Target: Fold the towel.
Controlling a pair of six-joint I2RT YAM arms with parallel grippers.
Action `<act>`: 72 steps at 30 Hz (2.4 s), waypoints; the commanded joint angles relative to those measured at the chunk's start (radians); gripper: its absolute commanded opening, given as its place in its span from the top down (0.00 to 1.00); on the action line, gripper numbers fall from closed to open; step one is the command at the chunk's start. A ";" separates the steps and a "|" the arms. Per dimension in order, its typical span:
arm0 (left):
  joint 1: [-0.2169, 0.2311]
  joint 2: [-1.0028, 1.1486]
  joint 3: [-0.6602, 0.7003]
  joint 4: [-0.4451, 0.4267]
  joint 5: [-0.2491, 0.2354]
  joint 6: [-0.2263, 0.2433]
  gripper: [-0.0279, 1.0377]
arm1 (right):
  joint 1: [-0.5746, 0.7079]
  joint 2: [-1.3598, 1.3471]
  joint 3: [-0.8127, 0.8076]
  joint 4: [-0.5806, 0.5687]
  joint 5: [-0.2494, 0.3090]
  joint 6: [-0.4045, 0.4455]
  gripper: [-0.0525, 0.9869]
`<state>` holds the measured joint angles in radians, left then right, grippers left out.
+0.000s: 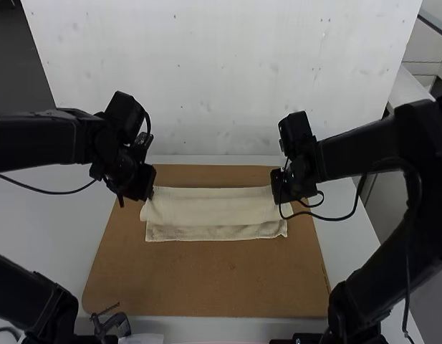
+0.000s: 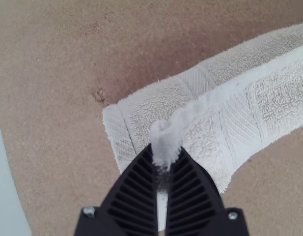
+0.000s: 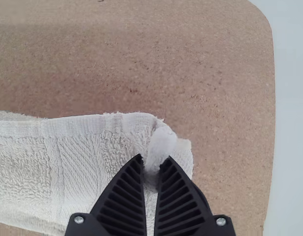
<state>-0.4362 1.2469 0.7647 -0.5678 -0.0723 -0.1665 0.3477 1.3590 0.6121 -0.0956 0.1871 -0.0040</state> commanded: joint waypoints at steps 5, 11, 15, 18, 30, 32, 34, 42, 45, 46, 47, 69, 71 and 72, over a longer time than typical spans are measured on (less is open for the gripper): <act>-0.064 -0.115 -0.061 -0.053 -0.050 -0.064 0.96 | 0.045 -0.120 -0.040 -0.072 0.035 -0.010 0.93; -0.058 -0.093 -0.074 -0.017 -0.089 -0.059 0.96 | 0.054 -0.121 -0.074 -0.061 0.058 -0.005 0.93; -0.024 0.003 -0.051 0.049 -0.098 -0.041 0.96 | 0.048 -0.067 -0.066 -0.004 0.068 -0.004 0.93; 0.001 0.077 -0.028 0.112 -0.101 -0.021 0.96 | 0.045 -0.018 -0.049 0.033 0.077 -0.005 0.93; 0.016 0.325 0.093 0.181 -0.103 -0.002 0.96 | 0.027 0.161 0.025 0.097 0.086 -0.004 0.92; 0.013 0.359 0.094 0.183 -0.103 0.002 0.96 | 0.019 0.183 0.032 0.105 0.086 -0.005 0.92; 0.011 0.381 0.096 0.180 -0.103 0.005 0.96 | 0.014 0.206 0.041 0.123 0.086 -0.007 0.92; 0.013 0.387 0.107 0.161 -0.103 0.013 0.90 | 0.002 0.235 0.057 0.145 0.083 -0.008 0.85; 0.021 0.384 0.124 0.149 -0.104 0.013 0.46 | -0.001 0.223 0.052 0.143 0.077 0.001 0.40; 0.027 0.382 0.133 0.140 -0.107 0.013 0.25 | -0.006 0.213 0.052 0.142 0.075 0.007 0.21; 0.033 0.378 0.139 0.135 -0.110 0.013 0.12 | -0.012 0.204 0.052 0.139 0.074 0.009 0.11; 0.143 0.126 0.091 0.180 -0.115 0.073 0.05 | -0.072 0.367 0.143 -0.105 -0.101 0.199 0.13; 0.146 0.126 0.088 0.180 -0.116 0.074 0.05 | -0.069 0.390 0.152 -0.119 -0.101 0.214 0.32; 0.148 0.126 0.085 0.180 -0.116 0.076 0.05 | -0.065 0.397 0.158 -0.128 -0.101 0.219 0.41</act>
<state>-0.2947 1.3884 0.8558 -0.3954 -0.1841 -0.1051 0.2867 1.7054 0.7567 -0.2111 0.0769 0.1726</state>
